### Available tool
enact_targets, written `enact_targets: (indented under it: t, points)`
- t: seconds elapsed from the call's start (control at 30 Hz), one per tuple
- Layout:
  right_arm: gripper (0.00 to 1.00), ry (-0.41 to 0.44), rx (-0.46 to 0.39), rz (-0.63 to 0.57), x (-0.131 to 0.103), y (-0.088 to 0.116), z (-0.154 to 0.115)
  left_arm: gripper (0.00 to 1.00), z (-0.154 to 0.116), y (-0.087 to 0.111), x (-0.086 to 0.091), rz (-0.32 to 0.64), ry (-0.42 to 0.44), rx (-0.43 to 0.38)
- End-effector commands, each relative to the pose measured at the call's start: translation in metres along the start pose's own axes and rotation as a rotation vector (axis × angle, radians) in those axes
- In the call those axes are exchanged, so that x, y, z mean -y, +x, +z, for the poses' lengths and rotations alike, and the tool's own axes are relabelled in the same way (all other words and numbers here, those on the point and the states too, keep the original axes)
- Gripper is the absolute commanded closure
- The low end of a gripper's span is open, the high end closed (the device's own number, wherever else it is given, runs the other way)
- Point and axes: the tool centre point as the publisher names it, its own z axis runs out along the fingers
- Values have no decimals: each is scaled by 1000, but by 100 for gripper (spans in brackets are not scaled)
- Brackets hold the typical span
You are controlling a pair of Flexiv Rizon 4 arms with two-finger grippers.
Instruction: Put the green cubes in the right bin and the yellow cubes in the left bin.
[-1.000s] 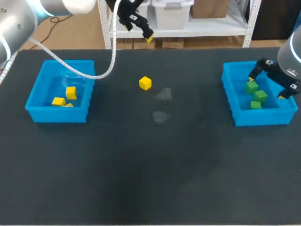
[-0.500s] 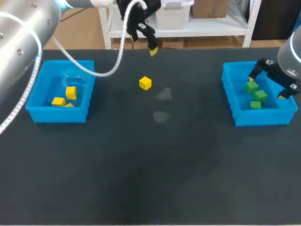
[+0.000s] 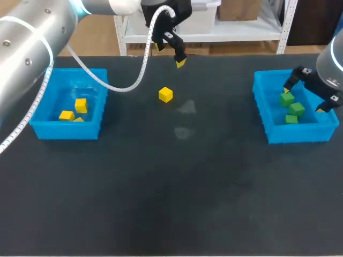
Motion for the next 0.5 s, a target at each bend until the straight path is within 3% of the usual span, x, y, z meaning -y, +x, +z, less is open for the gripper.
enact_targets:
  t: [0.03, 0.13, 0.27, 0.5]
  points:
    - [0, -3, 10, 2, 2, 2, 0, 0, -2, 11, 8, 0, -16, 32]
    - [0, -3, 10, 2, 2, 2, 0, 0, -2, 11, 8, 0, -16, 32]
    - [0, -3, 10, 2, 2, 2, 0, 0, 18, 26, 5, -40, 12, -29]
    - [0, -3, 10, 2, 2, 2, 0, 0, 47, 35, 14, -69, 40, -60]
